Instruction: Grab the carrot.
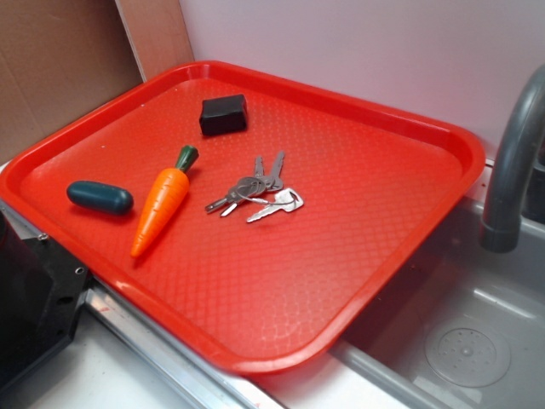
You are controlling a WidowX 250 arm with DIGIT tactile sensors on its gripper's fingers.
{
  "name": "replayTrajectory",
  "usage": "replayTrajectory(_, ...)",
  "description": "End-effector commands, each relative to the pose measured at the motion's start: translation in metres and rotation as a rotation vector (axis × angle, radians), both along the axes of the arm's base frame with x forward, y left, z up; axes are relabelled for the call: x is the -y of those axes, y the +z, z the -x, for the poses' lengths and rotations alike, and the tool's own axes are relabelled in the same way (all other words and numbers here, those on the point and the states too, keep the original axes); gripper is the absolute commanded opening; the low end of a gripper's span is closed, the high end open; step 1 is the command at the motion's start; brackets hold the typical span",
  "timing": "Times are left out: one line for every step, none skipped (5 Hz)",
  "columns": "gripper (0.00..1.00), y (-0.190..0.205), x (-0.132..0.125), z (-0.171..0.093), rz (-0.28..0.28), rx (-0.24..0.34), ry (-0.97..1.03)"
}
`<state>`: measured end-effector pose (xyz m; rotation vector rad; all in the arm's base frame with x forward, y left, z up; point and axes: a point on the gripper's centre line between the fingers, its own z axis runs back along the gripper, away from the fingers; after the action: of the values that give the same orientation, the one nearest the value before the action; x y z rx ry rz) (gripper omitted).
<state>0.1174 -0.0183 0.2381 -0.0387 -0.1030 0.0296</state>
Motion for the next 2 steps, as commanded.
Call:
replayTrajectory(1.00,-0.084,0.007,-0.039,0.043,-0.001,0.195)
replayTrajectory(1.00,-0.127,0.005,-0.052,0.046,-0.007,0.286)
